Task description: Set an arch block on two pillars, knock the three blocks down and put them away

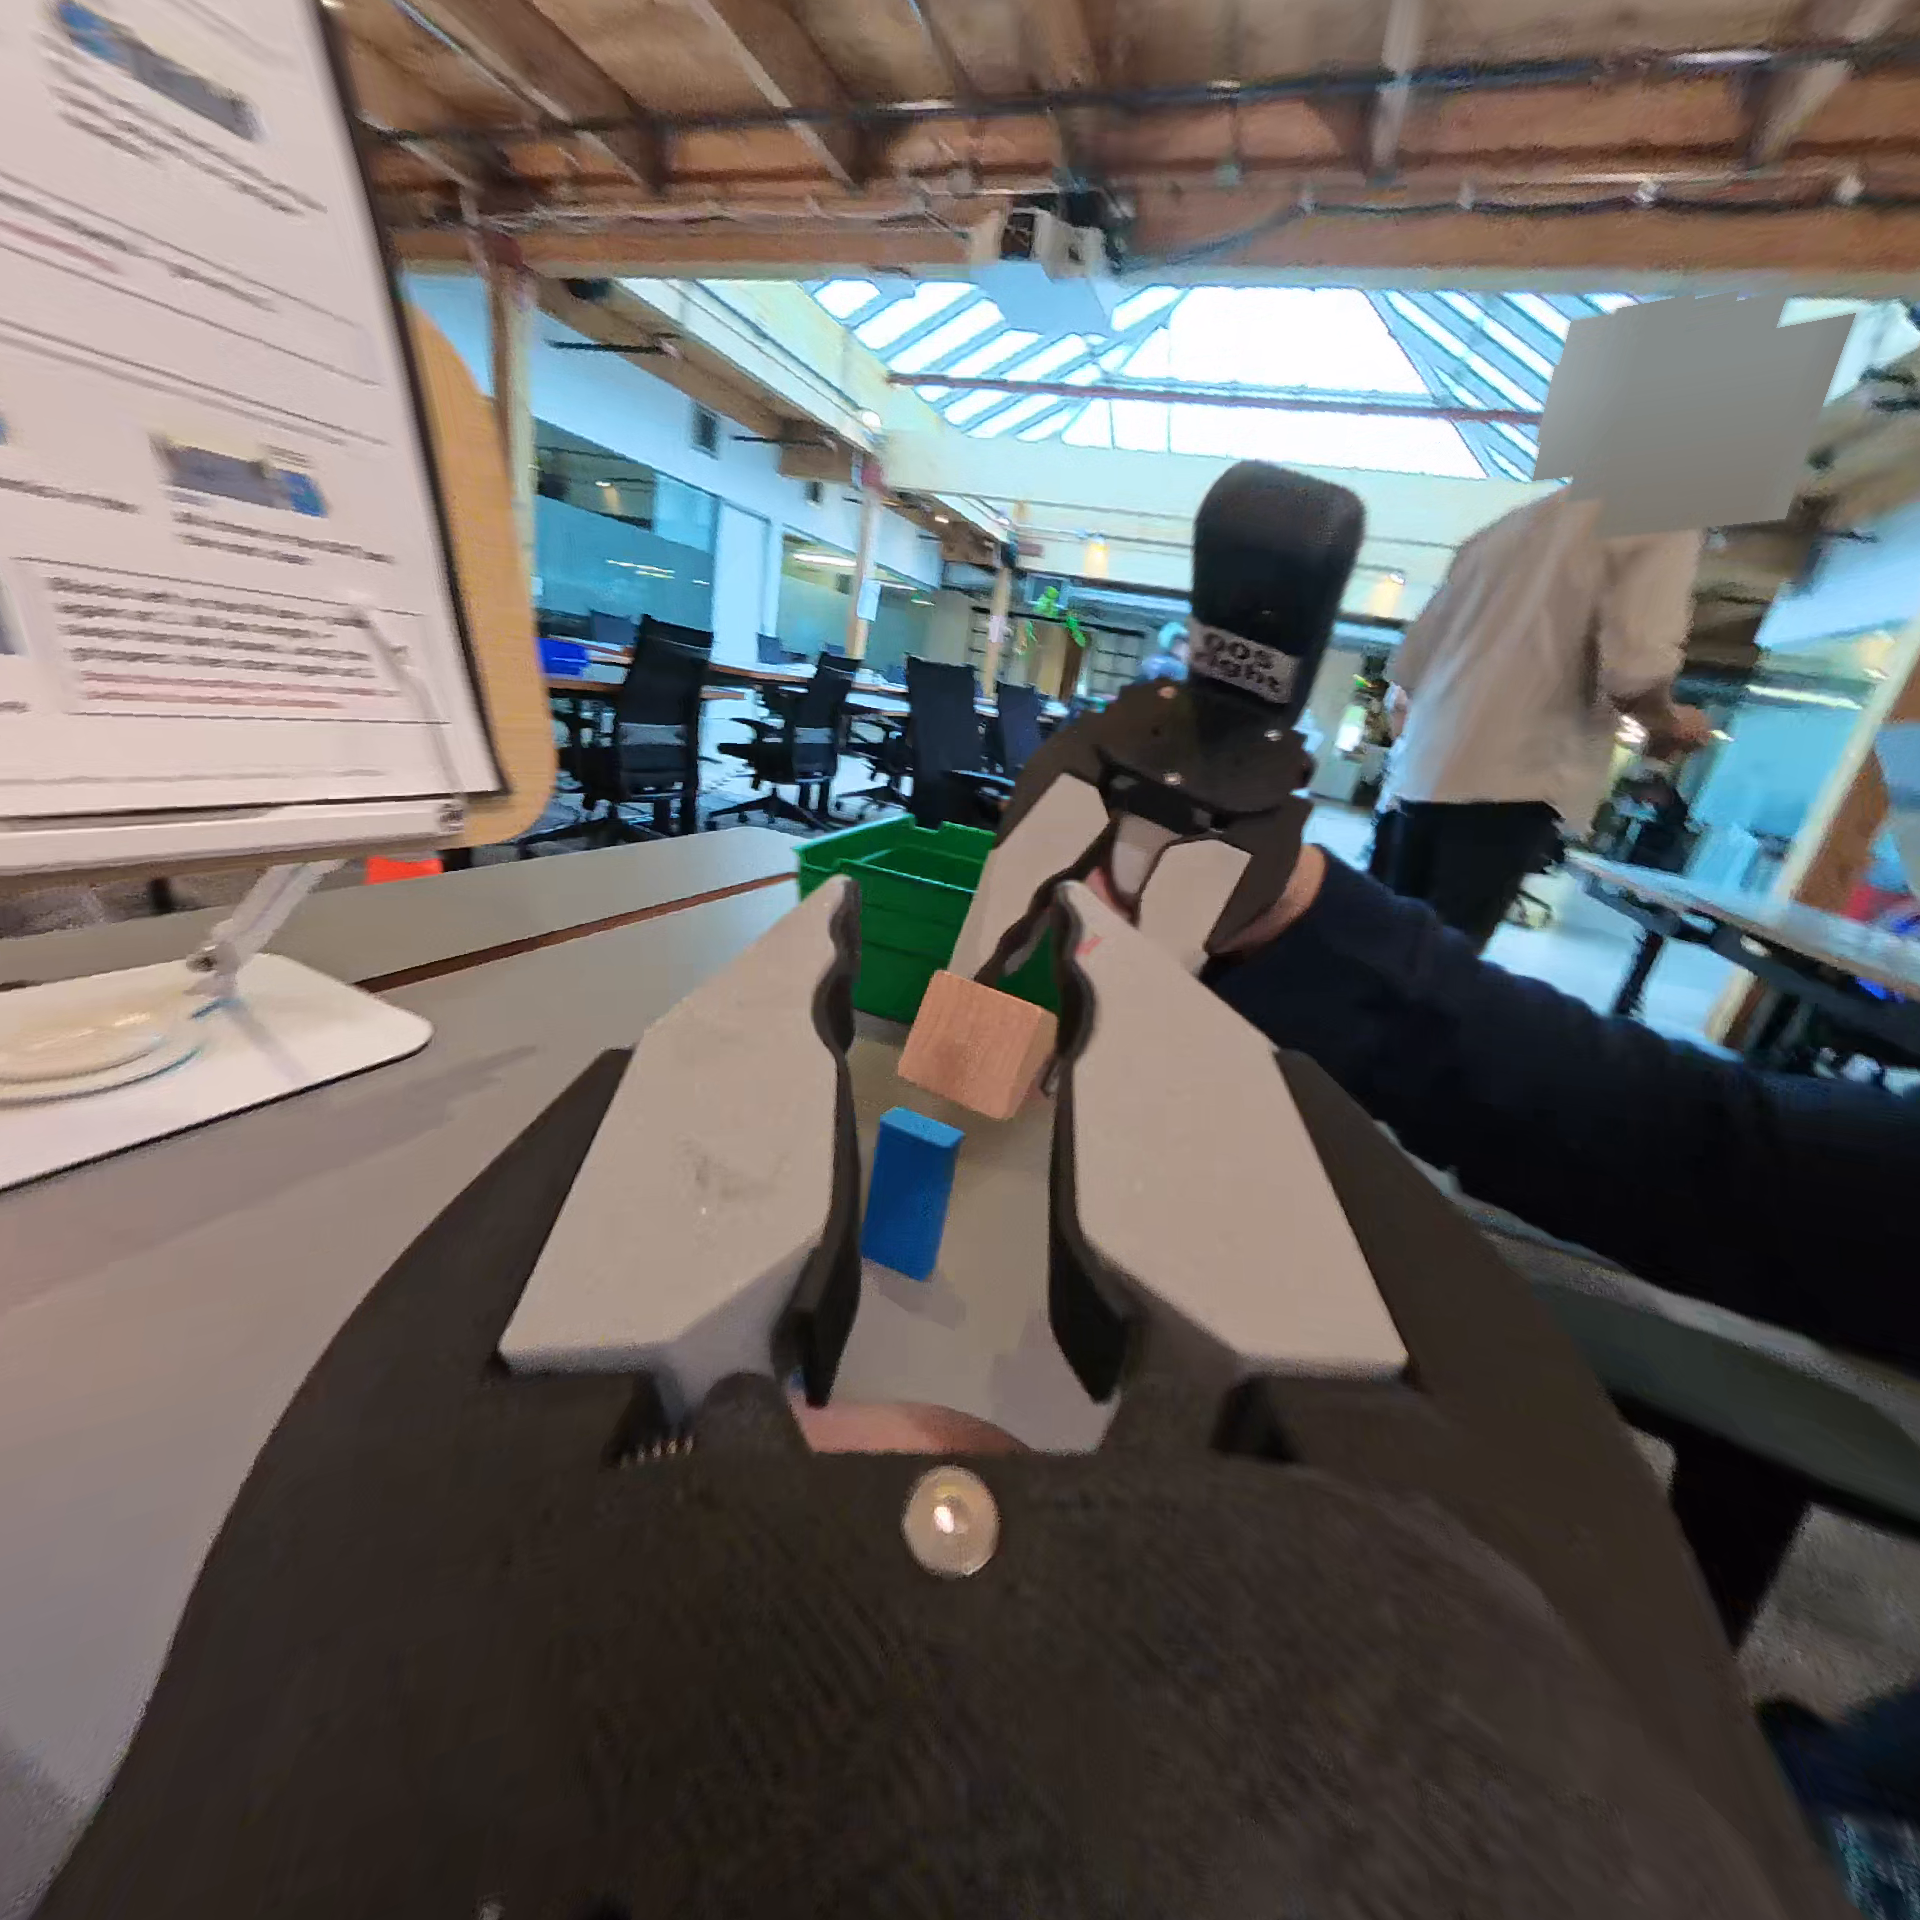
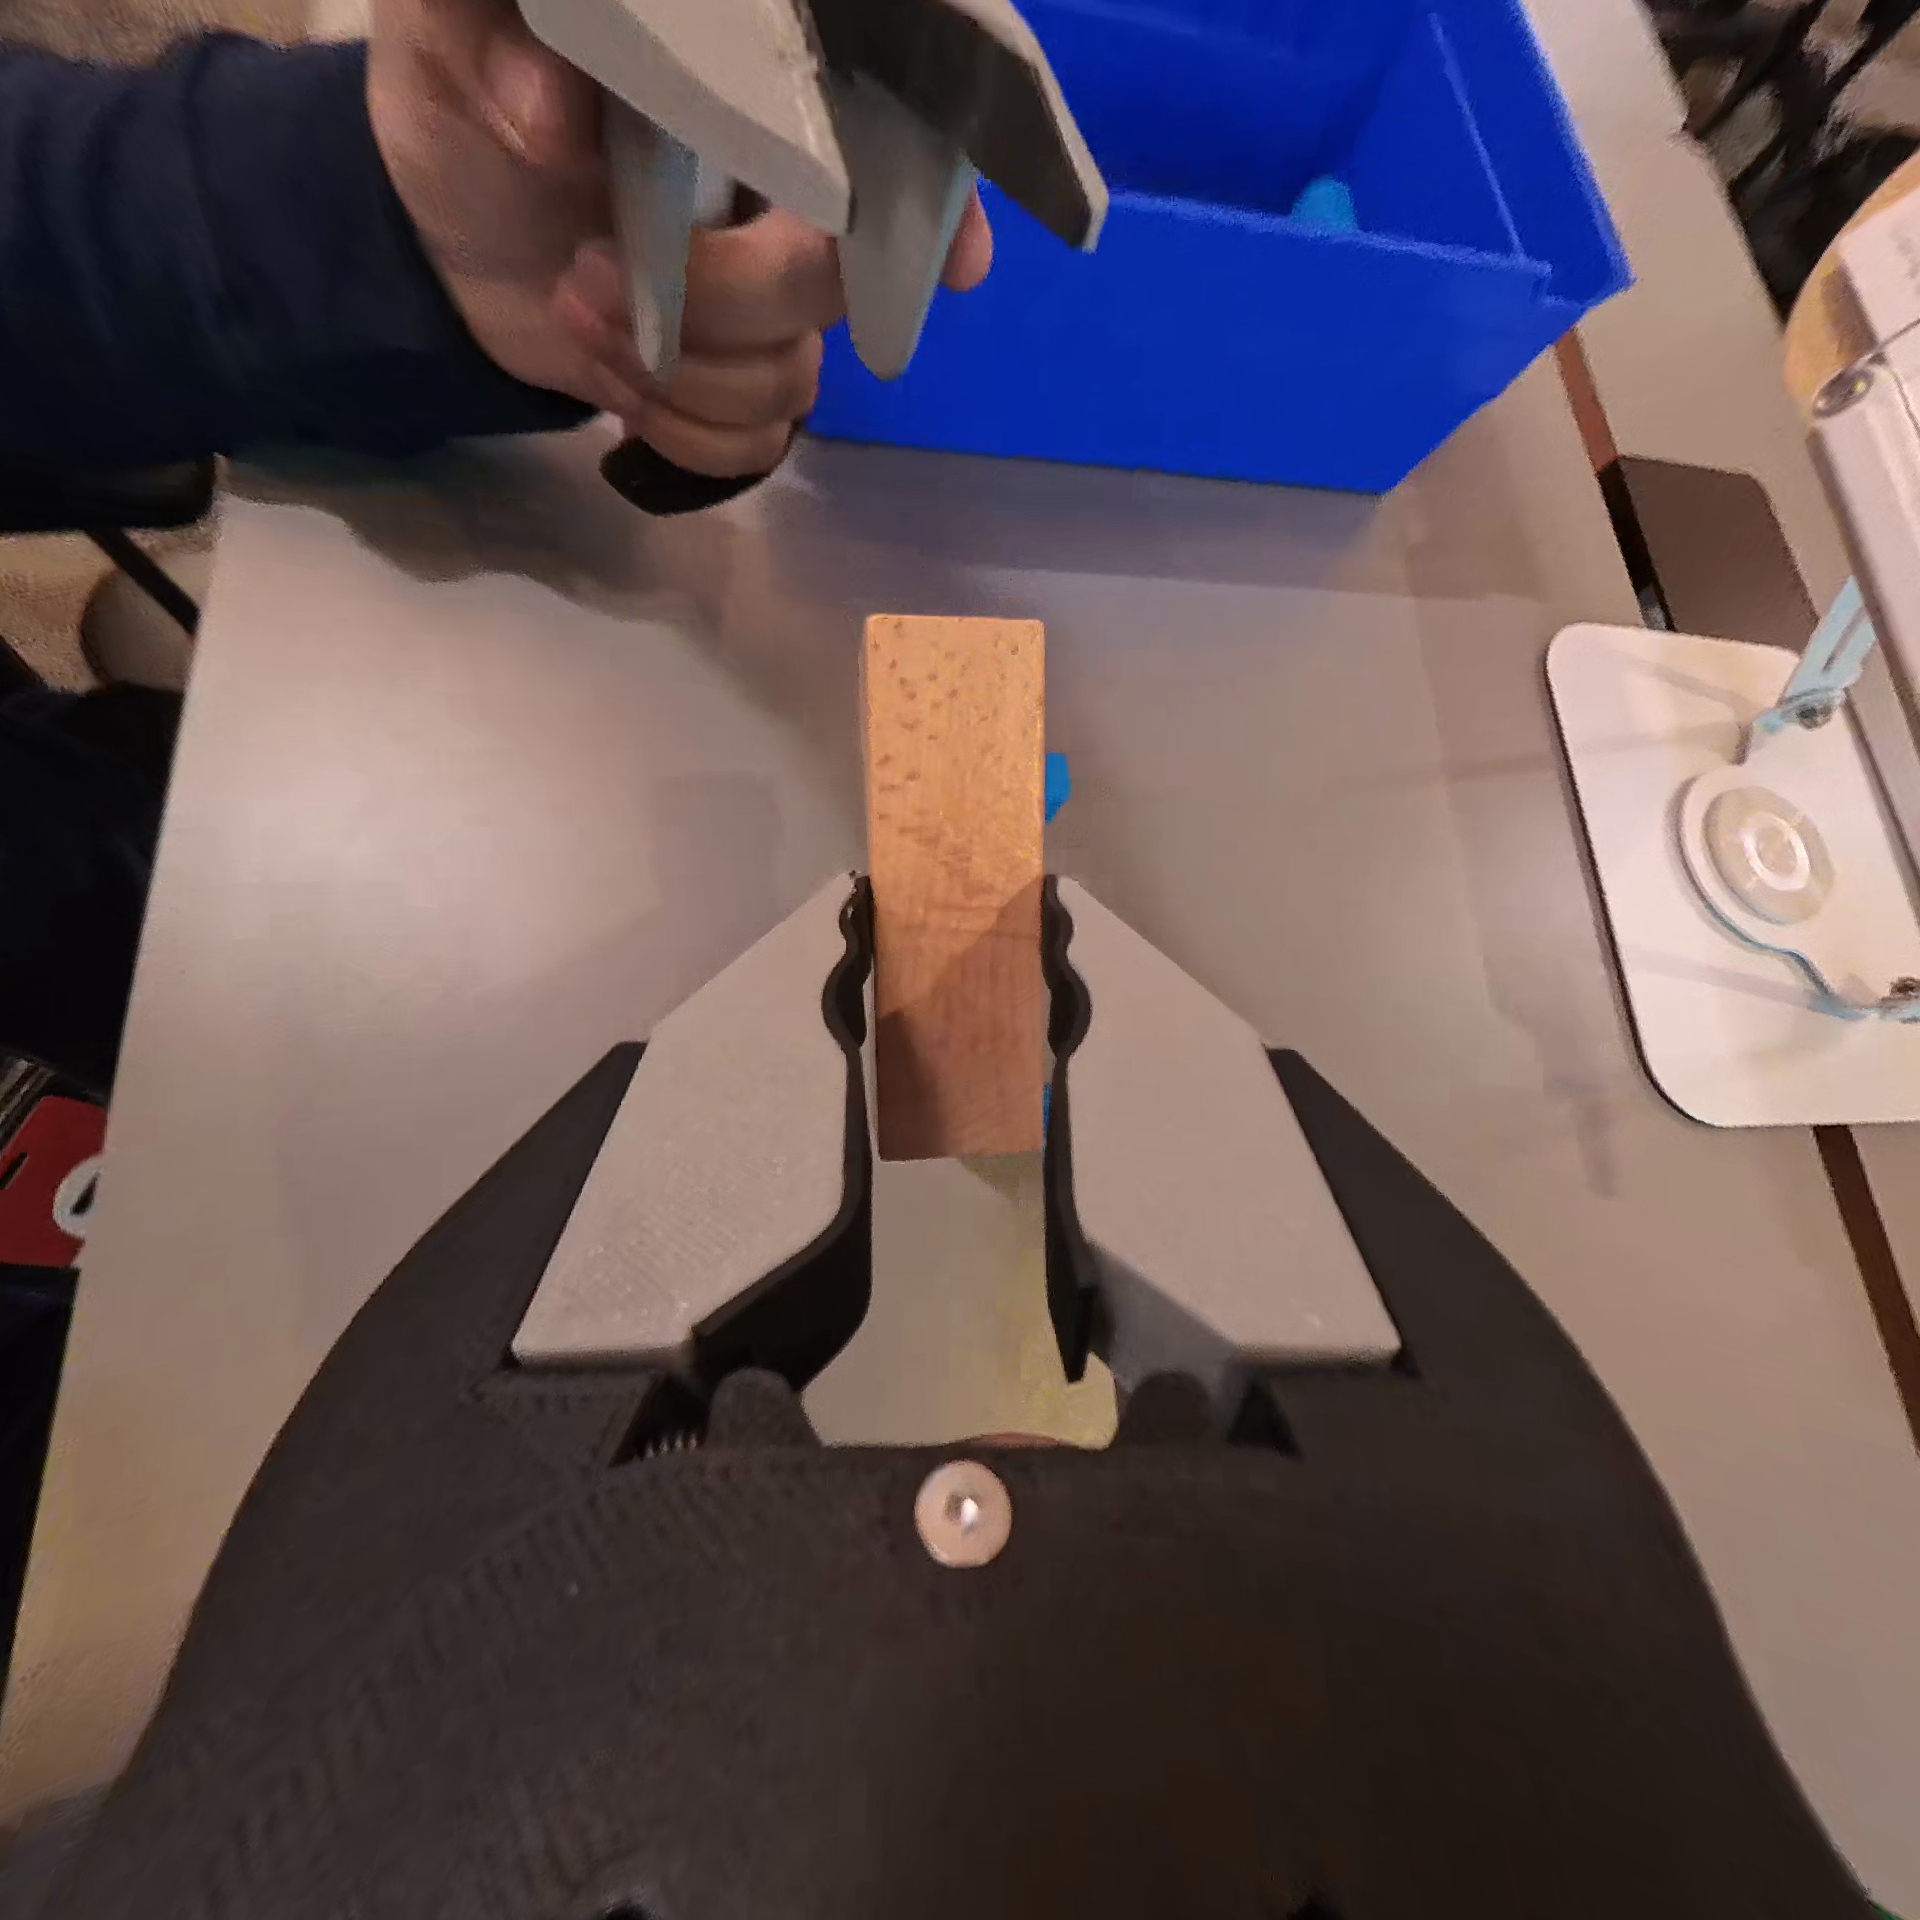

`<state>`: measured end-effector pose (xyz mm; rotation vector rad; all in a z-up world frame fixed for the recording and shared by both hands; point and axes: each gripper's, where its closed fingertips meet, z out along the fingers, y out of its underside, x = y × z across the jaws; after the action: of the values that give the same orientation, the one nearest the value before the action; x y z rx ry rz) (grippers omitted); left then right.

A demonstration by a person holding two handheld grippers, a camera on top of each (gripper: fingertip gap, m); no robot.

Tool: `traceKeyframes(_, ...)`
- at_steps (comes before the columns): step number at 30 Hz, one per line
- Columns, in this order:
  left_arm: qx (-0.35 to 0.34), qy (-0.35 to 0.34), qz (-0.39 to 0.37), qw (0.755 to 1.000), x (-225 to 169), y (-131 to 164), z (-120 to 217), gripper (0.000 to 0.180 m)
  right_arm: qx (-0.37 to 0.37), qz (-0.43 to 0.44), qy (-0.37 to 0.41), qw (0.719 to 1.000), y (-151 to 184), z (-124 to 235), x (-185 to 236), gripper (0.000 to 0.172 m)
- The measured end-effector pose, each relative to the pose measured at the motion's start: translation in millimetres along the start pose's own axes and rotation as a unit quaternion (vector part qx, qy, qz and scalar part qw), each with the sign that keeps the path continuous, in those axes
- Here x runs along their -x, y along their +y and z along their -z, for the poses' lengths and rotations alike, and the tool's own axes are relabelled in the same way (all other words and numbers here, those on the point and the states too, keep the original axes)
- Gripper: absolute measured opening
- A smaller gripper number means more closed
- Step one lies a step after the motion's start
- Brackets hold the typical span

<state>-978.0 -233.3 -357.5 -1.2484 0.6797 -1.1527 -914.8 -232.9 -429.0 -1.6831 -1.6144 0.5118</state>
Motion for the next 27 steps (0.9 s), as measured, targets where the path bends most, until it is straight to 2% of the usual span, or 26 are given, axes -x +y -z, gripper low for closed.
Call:
traceKeyframes(6,0.035,-0.049,-0.010,0.998,17,15,-3,0.030,0.149,0.028,-0.029,0.988,9,-20,-17,0.030)
traceKeyframes(10,0.057,-0.064,-0.034,0.996,19,24,-7,0.031,0.196,0.041,-0.042,0.979,14,-31,-20,0.029)
traceKeyframes(20,0.054,-0.081,-0.013,0.995,28,23,-4,0.029,0.178,0.026,-0.037,0.983,19,-39,-25,0.030)
traceKeyframes(27,0.098,-0.121,-0.004,0.988,45,39,0,0.025,0.178,0.021,-0.031,0.983,26,-36,-27,0.030)
